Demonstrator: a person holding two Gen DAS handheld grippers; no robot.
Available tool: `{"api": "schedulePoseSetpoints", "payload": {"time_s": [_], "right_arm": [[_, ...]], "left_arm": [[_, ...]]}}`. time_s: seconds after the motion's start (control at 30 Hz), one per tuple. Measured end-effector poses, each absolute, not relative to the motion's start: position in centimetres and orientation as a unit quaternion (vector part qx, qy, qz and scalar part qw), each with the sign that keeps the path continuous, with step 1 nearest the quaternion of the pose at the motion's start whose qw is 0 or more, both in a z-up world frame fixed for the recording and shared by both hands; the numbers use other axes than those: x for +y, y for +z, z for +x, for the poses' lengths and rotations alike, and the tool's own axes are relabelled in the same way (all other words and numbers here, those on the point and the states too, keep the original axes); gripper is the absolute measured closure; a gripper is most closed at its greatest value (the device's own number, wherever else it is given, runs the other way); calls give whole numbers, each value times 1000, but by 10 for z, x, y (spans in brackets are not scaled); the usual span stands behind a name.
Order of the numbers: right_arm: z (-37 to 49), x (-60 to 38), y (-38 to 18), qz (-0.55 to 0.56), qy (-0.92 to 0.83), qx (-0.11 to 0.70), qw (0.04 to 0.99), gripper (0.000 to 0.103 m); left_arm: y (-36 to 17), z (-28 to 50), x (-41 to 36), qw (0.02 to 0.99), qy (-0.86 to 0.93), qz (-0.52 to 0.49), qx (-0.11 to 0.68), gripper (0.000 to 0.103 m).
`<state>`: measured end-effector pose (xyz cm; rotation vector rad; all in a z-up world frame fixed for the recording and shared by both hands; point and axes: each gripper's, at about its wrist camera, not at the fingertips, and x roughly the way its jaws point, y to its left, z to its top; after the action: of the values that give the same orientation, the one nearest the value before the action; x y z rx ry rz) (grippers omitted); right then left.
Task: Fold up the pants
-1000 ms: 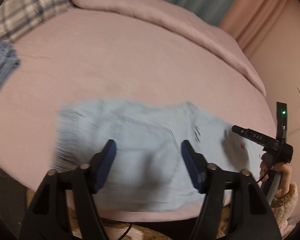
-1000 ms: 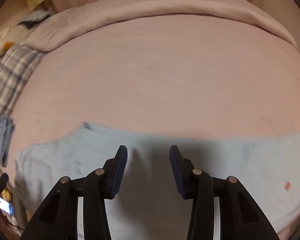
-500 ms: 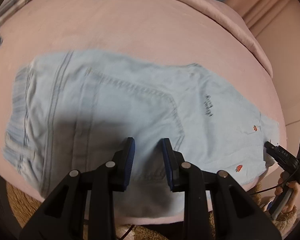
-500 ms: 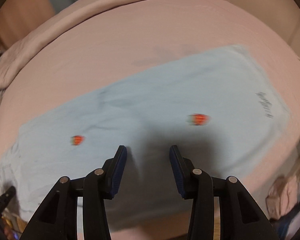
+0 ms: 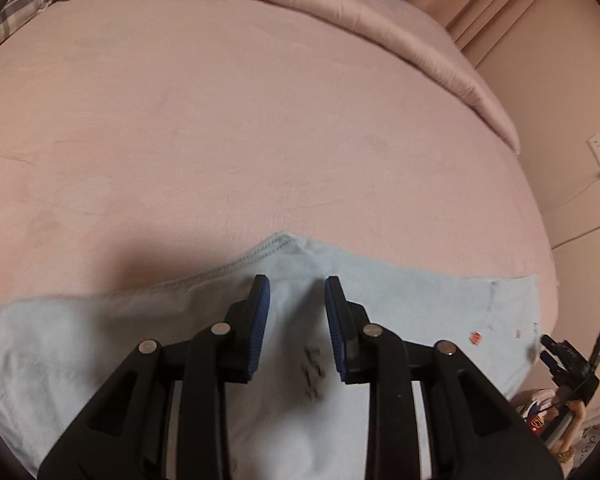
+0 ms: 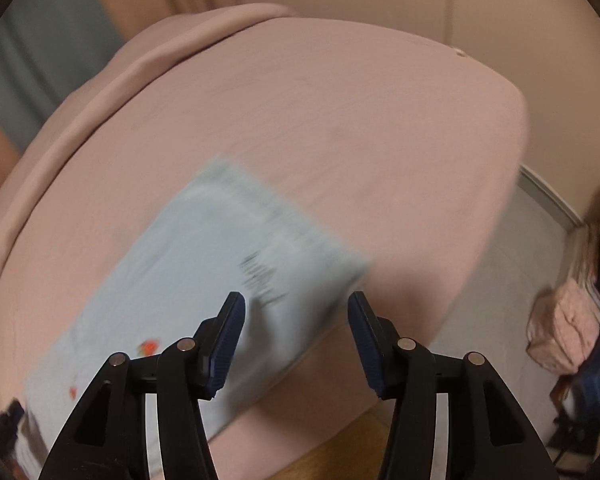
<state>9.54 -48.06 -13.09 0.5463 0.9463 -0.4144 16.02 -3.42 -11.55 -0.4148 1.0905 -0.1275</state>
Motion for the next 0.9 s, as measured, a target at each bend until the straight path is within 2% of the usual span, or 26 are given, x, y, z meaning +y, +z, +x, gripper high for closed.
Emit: {"api": "schedulePoseSetpoints", "payload": {"time_s": [0.13,0.17,0.2,0.27,0.3,0.43,0.67,0.77,0.87,0.9], "right_arm": [[91,-495,-147,283,-202,445,825,50],[93,-500,-150,286,-203,445,824,56],[94,-500,-152,289,-199,442,826,70],[85,-508,-151,296,-198,437,826,87],[80,-507,-148,297,-198,428,830,91],[77,-505,-123,288,-206,398,846,93],[82,-516,-156,303,-208,427,826,94],[82,-514,-146,287,-211,435,827,93],[85,-516,-127,278,-203,427,836,87],[87,-516,-123,270,-203,421,842,77]], "left_arm": [[-125,171,-44,830,-50,-191,522,76],[-125,172,-46,831,-50,-187,522,76],[-125,172,-47,831,-49,-184,522,76],[-125,173,-47,830,-48,-186,524,76],[-125,173,-46,830,-48,-187,524,76],[-125,179,-51,830,-47,-184,524,75],[-127,171,-44,829,-46,-187,525,74],[-127,170,-44,830,-46,-184,525,74],[-127,170,-43,829,-46,-188,524,74],[-128,168,-42,829,-46,-189,524,74]]}}
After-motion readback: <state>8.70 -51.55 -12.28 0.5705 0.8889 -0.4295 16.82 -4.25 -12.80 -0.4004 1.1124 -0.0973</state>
